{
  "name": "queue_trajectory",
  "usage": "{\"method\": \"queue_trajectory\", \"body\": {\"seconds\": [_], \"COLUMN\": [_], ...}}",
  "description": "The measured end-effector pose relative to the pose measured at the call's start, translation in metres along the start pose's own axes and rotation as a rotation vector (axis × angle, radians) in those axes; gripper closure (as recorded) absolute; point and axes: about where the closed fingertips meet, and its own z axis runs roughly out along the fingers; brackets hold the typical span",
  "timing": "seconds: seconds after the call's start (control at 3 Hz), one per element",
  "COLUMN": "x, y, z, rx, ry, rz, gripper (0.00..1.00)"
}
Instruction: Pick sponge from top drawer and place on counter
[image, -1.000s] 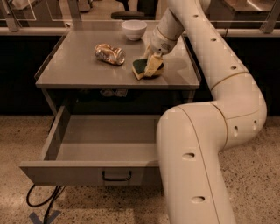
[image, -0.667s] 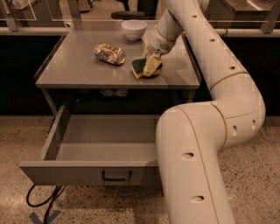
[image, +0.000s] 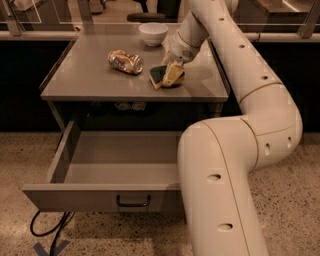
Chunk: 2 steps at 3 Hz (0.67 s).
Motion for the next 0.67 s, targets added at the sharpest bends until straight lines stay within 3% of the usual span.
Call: {"method": "queue_trajectory", "body": {"seconds": [0.33, 0.67], "x": [0.0, 0.0], "y": [0.0, 0.0], "z": [0.0, 0.0], "rx": [0.0, 0.0], "ry": [0.0, 0.0], "rz": [0.0, 0.0], "gripper": [0.0, 0.0]}}
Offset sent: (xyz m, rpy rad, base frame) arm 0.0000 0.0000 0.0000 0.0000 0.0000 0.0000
